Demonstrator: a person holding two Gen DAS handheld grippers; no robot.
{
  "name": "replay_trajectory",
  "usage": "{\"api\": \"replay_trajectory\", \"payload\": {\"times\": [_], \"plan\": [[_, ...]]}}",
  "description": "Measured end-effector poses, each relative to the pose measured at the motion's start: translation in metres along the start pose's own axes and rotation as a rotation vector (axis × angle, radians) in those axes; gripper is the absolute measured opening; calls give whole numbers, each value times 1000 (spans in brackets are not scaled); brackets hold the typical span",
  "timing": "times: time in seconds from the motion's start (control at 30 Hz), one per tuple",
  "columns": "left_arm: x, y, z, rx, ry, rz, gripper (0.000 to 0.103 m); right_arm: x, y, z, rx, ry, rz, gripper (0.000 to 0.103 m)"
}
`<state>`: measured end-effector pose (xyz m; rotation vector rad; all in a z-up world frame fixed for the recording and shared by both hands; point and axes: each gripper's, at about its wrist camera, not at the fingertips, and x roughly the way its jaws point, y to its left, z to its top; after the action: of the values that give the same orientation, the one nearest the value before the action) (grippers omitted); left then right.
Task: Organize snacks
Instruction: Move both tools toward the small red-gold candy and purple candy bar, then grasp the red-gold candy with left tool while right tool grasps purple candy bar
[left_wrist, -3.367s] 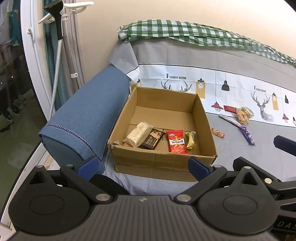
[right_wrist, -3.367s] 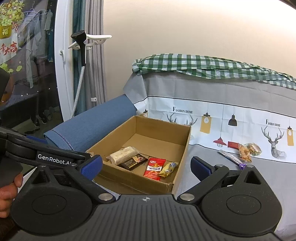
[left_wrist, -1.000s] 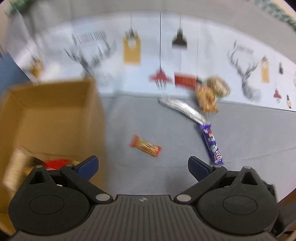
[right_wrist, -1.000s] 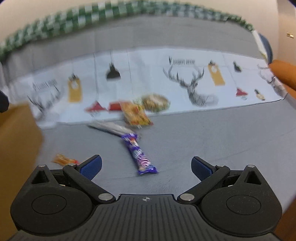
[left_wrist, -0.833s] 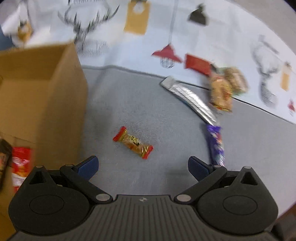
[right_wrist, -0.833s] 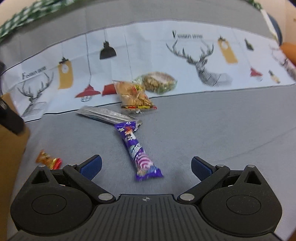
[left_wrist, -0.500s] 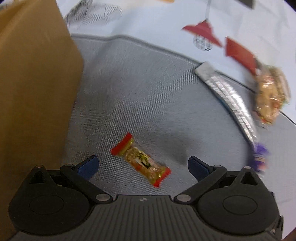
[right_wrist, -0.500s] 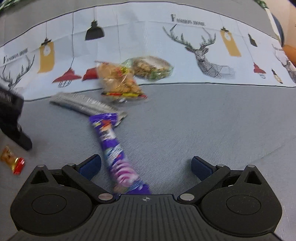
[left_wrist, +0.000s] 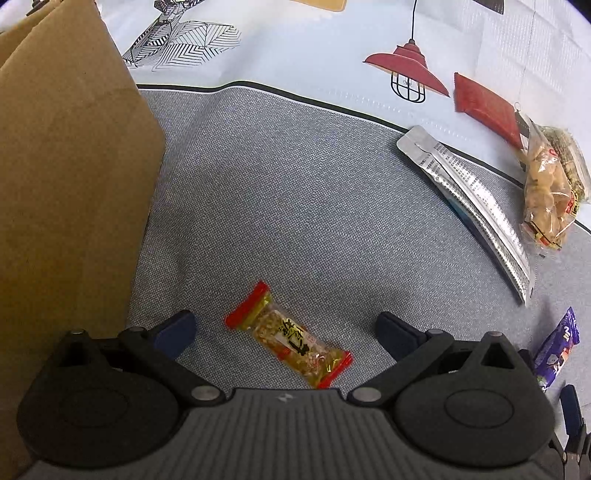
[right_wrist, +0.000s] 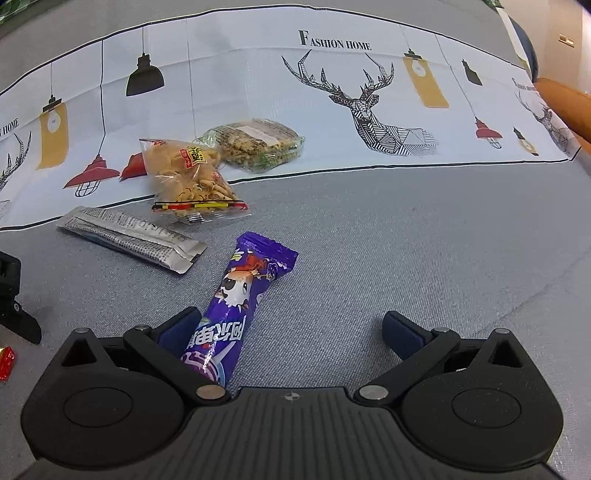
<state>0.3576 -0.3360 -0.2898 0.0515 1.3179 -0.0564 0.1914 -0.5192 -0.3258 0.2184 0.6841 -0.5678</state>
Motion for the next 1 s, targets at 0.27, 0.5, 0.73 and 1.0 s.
{"api": "replay_trajectory", "payload": {"times": [0.27, 0.5, 0.73, 1.0], "plan": [[-4, -9, -7, -4, -7, 11, 103, 0, 1, 0, 1, -1, -2, 102], [-15, -9, -8, -26, -15, 6, 72, -2, 1, 0, -3, 11, 16, 87], [-52, -17, -13, 43, -60, -95, 18, -20, 9, 5, -16, -51, 142, 15], [-101, -3, -32, 85, -90, -169, 18, -32, 3, 16, 46, -130, 136, 15]]}}
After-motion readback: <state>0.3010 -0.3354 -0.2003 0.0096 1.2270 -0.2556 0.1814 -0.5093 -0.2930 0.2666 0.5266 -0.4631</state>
